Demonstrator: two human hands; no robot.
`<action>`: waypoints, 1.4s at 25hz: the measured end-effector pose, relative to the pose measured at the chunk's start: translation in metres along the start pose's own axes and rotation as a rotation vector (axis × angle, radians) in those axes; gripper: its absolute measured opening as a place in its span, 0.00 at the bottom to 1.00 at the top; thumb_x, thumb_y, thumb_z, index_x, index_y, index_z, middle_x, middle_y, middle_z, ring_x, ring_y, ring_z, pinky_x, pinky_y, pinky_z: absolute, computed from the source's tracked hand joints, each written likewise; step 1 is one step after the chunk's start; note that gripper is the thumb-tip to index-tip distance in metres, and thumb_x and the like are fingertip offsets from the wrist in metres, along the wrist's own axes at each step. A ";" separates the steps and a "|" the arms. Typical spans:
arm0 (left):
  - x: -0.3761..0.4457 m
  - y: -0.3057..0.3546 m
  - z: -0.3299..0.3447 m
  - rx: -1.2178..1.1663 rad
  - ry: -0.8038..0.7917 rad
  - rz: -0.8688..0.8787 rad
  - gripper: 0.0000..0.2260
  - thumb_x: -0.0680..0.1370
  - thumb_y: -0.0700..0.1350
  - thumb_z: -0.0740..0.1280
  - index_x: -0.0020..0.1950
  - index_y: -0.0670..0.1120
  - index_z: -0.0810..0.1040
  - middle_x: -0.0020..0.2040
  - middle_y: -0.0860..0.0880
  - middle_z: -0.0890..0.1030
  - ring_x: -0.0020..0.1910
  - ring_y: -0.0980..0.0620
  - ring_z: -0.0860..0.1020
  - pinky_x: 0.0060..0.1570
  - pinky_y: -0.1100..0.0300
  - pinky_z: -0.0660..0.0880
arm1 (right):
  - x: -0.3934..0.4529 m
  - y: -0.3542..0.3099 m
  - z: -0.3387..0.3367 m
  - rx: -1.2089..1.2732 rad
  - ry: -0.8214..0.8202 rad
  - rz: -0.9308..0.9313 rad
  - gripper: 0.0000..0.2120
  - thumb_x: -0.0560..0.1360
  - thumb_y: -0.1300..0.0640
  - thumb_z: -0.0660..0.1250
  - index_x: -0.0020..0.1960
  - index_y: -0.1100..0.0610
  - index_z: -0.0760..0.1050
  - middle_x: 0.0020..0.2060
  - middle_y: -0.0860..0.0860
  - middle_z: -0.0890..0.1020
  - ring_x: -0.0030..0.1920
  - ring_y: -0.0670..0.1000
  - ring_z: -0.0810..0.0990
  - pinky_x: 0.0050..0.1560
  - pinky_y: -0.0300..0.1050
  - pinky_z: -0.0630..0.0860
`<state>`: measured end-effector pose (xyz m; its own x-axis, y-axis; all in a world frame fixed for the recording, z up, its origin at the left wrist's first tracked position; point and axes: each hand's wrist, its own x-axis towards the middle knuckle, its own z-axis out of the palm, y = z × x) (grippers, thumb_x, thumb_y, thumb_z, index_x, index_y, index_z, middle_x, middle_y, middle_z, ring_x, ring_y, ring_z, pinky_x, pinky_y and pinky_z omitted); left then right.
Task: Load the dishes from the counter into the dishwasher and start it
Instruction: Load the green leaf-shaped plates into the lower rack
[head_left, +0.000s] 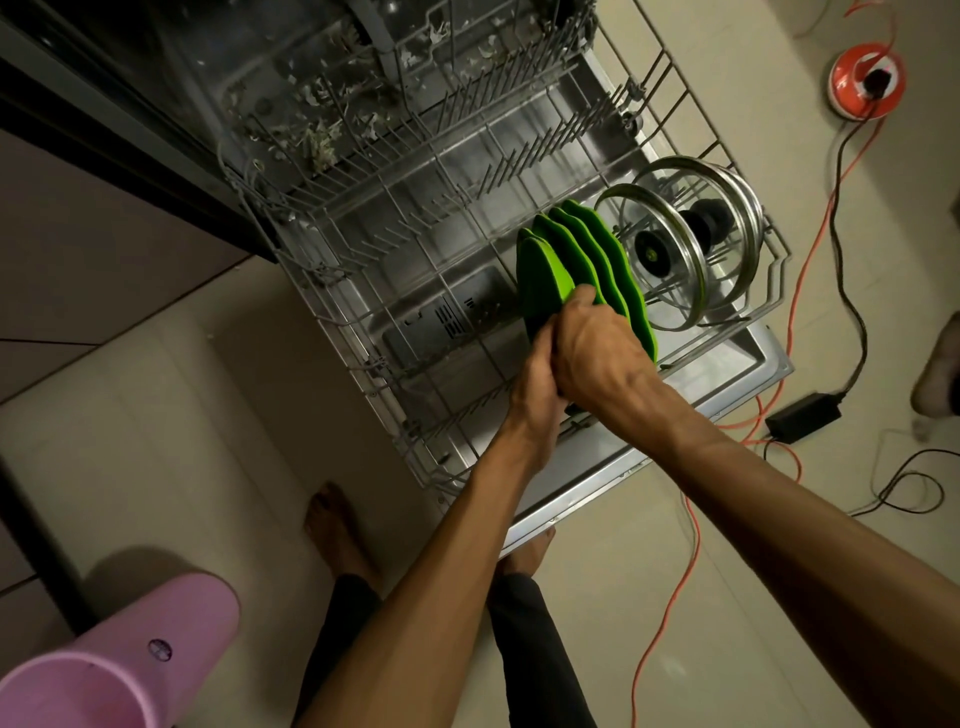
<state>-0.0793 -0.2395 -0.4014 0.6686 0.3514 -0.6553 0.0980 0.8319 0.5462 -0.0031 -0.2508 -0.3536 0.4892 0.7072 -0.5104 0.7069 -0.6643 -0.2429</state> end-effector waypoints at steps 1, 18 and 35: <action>0.002 0.001 0.000 -0.012 0.009 -0.010 0.22 0.84 0.54 0.49 0.75 0.49 0.67 0.69 0.47 0.75 0.65 0.53 0.75 0.61 0.59 0.74 | 0.005 0.000 0.001 0.016 -0.012 0.012 0.07 0.81 0.61 0.56 0.57 0.64 0.66 0.29 0.48 0.67 0.27 0.48 0.68 0.28 0.41 0.64; 0.026 -0.013 -0.014 -0.050 0.098 -0.083 0.22 0.85 0.53 0.48 0.76 0.48 0.65 0.63 0.57 0.76 0.55 0.65 0.77 0.51 0.68 0.73 | 0.021 0.007 0.030 0.030 -0.102 0.018 0.10 0.83 0.62 0.51 0.61 0.65 0.64 0.37 0.54 0.75 0.37 0.57 0.78 0.35 0.43 0.67; 0.009 -0.001 -0.007 0.117 0.187 -0.128 0.20 0.84 0.53 0.51 0.70 0.46 0.72 0.63 0.44 0.78 0.59 0.48 0.78 0.55 0.56 0.77 | 0.002 0.014 0.034 0.078 0.027 0.046 0.21 0.81 0.52 0.59 0.68 0.61 0.60 0.32 0.50 0.70 0.30 0.52 0.70 0.35 0.46 0.67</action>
<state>-0.0786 -0.2343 -0.4115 0.4983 0.3289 -0.8022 0.2653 0.8230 0.5023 -0.0096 -0.2673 -0.3859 0.5348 0.6808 -0.5005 0.6415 -0.7127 -0.2839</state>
